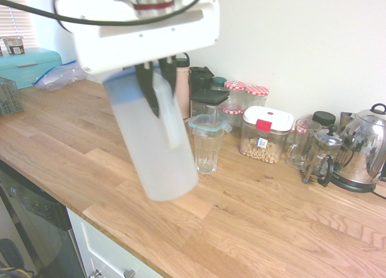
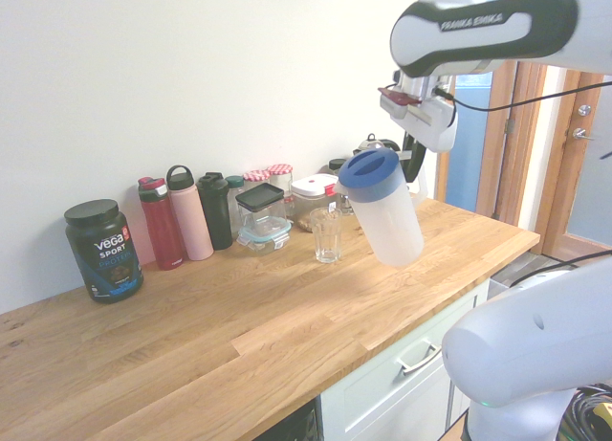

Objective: Pour me some water

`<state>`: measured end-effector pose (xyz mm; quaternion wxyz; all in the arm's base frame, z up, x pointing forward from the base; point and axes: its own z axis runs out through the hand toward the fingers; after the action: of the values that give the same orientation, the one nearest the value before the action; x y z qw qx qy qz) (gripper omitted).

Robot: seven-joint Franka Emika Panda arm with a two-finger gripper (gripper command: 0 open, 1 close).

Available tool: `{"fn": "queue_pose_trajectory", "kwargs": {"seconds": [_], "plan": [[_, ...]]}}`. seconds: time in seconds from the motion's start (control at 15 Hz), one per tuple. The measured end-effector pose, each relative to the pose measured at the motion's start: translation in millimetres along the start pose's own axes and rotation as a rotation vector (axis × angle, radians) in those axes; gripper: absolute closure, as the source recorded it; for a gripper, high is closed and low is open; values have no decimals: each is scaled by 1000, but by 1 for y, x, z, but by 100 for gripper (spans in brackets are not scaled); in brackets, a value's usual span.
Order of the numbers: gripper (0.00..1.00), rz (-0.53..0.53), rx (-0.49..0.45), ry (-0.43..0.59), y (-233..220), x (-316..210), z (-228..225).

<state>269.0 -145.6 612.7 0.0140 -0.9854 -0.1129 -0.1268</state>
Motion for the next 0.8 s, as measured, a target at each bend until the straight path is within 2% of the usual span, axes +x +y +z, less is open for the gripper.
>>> {"fn": "queue_pose_trajectory", "kwargs": {"seconds": [0.53,0.8], "plan": [[100,394,215,157,-106,27,56],[100,525,290,307,-154,41,71]]}}
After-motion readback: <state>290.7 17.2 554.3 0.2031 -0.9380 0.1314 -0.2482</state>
